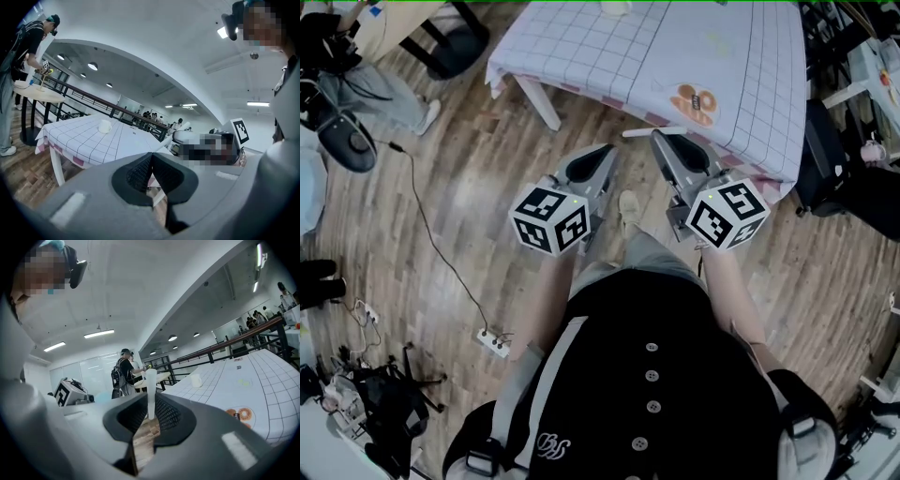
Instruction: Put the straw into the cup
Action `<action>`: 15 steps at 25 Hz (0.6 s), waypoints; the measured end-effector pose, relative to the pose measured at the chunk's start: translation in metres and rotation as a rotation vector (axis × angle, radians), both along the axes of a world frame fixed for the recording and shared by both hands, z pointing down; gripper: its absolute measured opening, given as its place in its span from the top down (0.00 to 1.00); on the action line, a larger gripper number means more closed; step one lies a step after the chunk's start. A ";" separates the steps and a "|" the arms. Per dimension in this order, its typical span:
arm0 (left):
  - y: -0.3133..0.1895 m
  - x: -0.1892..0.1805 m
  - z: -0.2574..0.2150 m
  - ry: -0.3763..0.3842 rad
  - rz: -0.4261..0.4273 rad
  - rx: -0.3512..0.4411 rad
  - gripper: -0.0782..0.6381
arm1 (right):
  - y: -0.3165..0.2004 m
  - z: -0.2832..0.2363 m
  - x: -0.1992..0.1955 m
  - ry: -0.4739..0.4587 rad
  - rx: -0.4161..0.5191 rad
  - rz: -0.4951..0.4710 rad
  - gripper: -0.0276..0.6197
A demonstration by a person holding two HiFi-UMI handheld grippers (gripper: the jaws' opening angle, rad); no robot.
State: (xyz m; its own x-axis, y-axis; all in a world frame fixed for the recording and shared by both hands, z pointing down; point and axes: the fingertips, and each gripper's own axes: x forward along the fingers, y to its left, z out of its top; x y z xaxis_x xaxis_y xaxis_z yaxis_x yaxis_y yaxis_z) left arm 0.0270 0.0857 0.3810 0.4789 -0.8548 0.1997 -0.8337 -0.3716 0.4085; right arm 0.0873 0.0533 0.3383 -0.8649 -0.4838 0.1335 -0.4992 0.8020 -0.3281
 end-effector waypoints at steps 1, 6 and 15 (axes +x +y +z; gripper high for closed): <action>-0.012 -0.002 -0.001 -0.002 -0.003 -0.001 0.89 | -0.013 -0.001 -0.002 0.002 -0.001 -0.004 0.89; -0.068 -0.019 -0.004 -0.019 -0.034 -0.003 0.89 | -0.075 0.003 -0.017 0.004 -0.020 -0.033 0.89; -0.149 -0.046 0.003 -0.038 -0.082 -0.026 0.89 | -0.158 0.008 -0.047 0.009 -0.025 -0.106 0.90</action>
State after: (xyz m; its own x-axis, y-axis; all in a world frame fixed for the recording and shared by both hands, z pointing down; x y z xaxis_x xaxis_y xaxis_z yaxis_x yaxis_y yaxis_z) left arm -0.0192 -0.0637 0.3837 0.3994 -0.8850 0.2395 -0.8759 -0.2912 0.3848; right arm 0.0399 -0.1045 0.3465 -0.9096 -0.3864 0.1528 -0.4155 0.8418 -0.3447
